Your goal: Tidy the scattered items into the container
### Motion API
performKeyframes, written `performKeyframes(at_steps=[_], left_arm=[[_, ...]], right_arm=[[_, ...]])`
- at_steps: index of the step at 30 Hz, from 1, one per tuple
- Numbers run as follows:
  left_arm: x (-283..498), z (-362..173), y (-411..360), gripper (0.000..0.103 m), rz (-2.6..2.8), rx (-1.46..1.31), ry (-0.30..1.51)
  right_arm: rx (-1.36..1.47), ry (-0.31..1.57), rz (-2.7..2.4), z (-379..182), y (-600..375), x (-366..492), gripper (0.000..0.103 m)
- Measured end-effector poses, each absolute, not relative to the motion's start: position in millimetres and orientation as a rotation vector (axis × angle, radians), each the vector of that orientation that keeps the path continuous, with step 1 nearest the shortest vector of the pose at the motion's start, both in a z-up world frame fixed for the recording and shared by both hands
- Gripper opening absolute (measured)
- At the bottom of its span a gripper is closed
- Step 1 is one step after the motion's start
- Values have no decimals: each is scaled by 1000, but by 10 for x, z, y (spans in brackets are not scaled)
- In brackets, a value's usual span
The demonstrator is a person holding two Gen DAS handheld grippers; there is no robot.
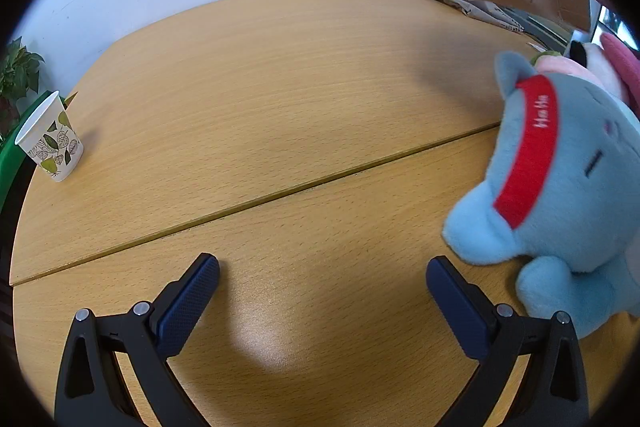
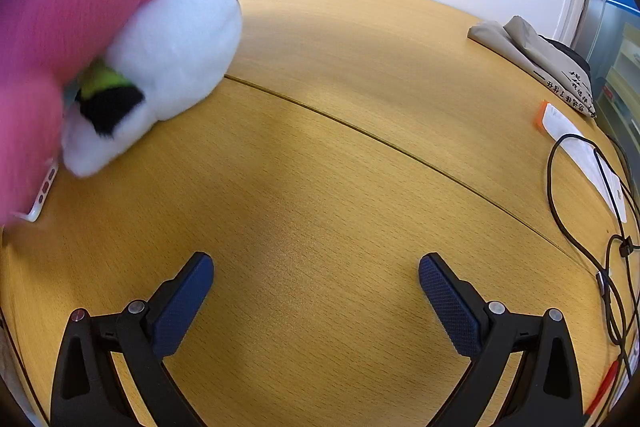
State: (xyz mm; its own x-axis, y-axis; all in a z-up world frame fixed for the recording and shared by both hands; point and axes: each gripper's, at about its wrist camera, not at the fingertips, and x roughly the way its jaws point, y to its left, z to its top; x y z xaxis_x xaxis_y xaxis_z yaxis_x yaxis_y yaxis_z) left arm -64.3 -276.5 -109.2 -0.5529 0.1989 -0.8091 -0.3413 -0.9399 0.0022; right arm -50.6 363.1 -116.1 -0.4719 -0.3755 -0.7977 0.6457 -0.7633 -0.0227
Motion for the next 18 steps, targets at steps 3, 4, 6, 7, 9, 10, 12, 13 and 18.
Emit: performKeyframes(at_steps=[3, 4, 6, 7, 9, 10, 12, 13, 18], left_arm=[[-643, -1092, -2767, 103, 2516, -1281, 228], [-643, -1094, -2768, 103, 2516, -1281, 228], [-644, -1095, -2769, 103, 2516, -1281, 228], [-645, -1095, -2769, 103, 2516, -1282, 228], [-644, -1095, -2770, 103, 2516, -1282, 228], [-644, -1092, -2769, 103, 2516, -1281, 228], [-643, -1091, -2770, 103, 2516, -1282, 228], [-645, -1091, -2771, 103, 2516, -1282, 228], [-644, -1089, -2773, 103, 2516, -1282, 228]], right_arm=[[1098, 434, -2229, -1161, 3631, -505, 103], [1096, 437, -2226, -1160, 3634, -495, 103], [1093, 437, -2219, -1159, 3626, -475, 103], [1093, 438, -2219, -1159, 3616, -466, 103], [1093, 439, -2219, -1159, 3597, -448, 103], [1091, 441, -2217, -1158, 3588, -449, 103], [1091, 441, -2215, -1158, 3584, -446, 103], [1091, 442, -2215, -1158, 3583, -444, 103], [1091, 442, -2215, -1150, 3575, -439, 103]])
